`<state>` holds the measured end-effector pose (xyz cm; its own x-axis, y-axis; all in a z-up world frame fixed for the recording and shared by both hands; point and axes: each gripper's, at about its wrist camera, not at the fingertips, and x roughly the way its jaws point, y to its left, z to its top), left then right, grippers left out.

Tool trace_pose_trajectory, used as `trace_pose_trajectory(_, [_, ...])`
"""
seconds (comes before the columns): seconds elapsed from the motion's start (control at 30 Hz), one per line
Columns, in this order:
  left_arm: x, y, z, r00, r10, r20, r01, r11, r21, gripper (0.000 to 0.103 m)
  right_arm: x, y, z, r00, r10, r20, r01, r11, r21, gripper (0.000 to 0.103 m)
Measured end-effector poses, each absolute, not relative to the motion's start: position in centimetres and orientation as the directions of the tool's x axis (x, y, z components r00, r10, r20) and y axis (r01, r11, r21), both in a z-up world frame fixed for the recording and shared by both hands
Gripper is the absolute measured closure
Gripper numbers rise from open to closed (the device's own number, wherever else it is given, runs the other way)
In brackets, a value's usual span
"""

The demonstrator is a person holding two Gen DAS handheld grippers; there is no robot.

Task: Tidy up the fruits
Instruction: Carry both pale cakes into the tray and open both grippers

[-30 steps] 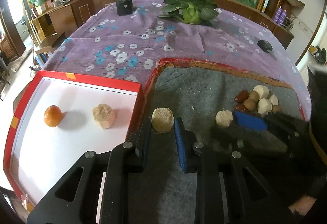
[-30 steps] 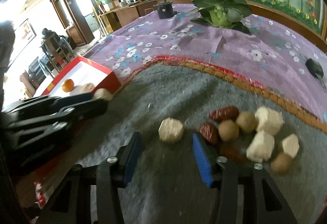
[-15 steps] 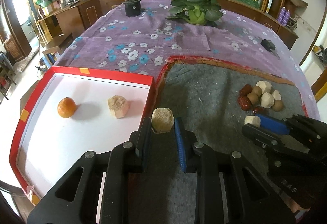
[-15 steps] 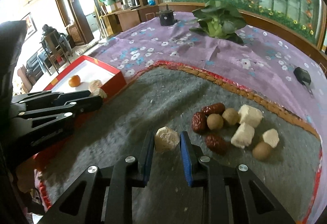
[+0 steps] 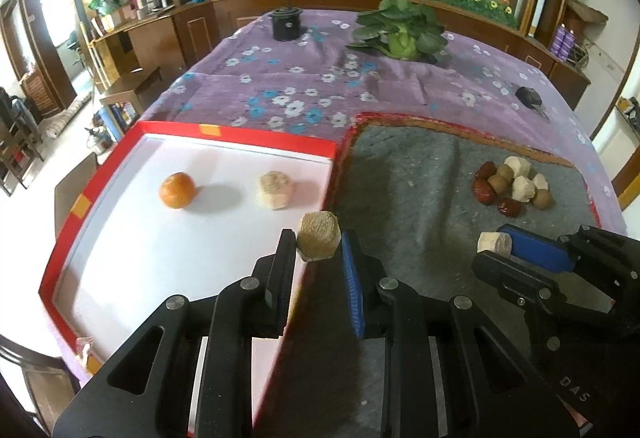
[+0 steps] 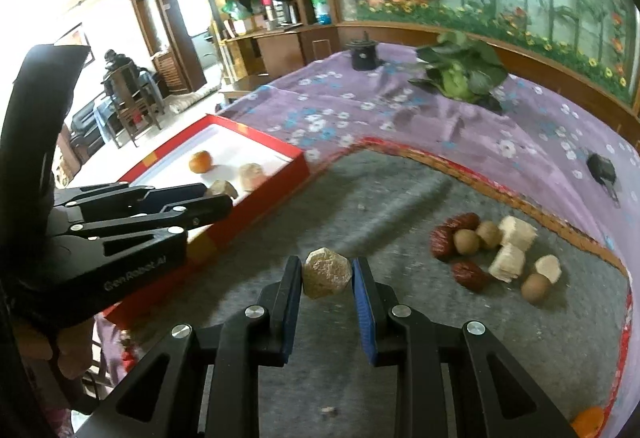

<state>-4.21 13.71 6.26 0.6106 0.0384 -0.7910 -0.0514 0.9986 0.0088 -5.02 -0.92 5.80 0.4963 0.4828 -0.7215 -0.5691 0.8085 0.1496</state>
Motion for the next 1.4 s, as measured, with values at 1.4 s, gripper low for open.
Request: trace_pose_trajectory(1.4, [-3.7, 27.1, 3.1, 0.521, 0.18, -0.835, -0.36, 0.932, -0.024, 0.06, -1.3, 14.5, 2.6, 0.319, 0.543, -0.776, -0.749, 0.646, 0.144, 0.057])
